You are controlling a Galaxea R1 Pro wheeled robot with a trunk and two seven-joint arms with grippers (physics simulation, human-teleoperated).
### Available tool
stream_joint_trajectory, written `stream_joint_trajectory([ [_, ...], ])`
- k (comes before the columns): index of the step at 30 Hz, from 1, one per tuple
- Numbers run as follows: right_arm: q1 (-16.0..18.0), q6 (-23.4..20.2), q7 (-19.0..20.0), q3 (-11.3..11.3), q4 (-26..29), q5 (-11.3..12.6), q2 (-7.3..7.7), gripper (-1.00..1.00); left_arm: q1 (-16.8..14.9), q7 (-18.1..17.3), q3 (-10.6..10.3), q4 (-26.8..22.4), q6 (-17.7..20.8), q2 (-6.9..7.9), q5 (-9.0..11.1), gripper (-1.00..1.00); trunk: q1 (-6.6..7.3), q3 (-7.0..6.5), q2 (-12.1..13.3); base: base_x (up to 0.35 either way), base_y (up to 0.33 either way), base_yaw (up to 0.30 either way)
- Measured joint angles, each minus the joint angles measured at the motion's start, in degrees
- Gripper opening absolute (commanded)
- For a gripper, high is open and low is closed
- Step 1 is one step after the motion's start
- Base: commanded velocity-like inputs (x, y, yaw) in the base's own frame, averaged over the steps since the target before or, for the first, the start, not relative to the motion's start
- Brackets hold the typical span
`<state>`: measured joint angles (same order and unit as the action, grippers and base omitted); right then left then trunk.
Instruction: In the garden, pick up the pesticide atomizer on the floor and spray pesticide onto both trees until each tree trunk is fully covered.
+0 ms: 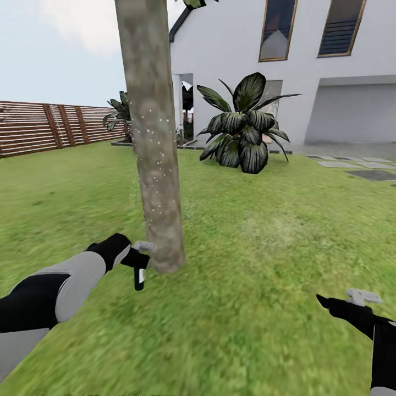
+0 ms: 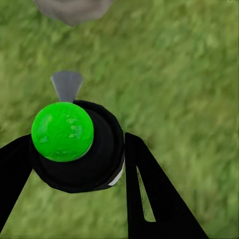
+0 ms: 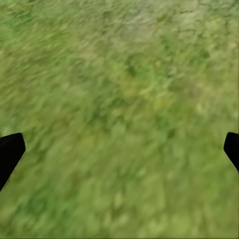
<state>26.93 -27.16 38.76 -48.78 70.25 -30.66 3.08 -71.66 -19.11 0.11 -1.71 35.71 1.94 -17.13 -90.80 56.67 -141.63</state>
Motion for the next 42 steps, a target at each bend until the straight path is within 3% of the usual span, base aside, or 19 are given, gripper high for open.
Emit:
stream_joint_trajectory([
  [4,0.0,0.0,0.0,0.1,0.0,0.0,0.0,1.0,0.7,-0.1,0.3,0.0,-2.5,-0.14,0.8,-1.0,0.0,0.0,0.0,0.0,-0.175,0.256],
  [5,0.0,0.0,0.0,0.1,0.0,0.0,-0.02,1.0,1.0,-0.1,0.4,0.0,-3.7,-0.31,1.7,-1.0,0.0,0.0,0.0,0.0,-0.293,0.255],
  [8,0.0,0.0,0.0,0.1,0.0,0.0,-0.07,1.0,2.9,-0.1,0.2,0.0,-8.0,-0.72,7.7,-1.0,0.0,0.0,0.0,0.0,-0.313,0.226],
  [11,0.0,0.0,0.1,0.1,0.1,0.0,-0.09,1.0,4.0,-0.1,0.1,0.0,-8.9,-0.64,9.4,-1.0,0.0,0.0,0.0,0.0,-0.321,0.08],
  [20,0.0,0.0,0.0,0.1,0.1,0.0,-0.09,1.0,4.3,-0.1,0.1,0.0,-11.0,-0.71,9.9,-1.0,0.0,0.0,0.0,0.0,-0.322,0.029],
  [42,0.0,0.0,0.0,0.1,0.1,0.0,-0.41,1.0,4.3,-0.1,0.2,0.0,-11.0,-0.64,10.0,-1.0,0.0,0.0,0.0,0.026,-0.321,0.239],
])
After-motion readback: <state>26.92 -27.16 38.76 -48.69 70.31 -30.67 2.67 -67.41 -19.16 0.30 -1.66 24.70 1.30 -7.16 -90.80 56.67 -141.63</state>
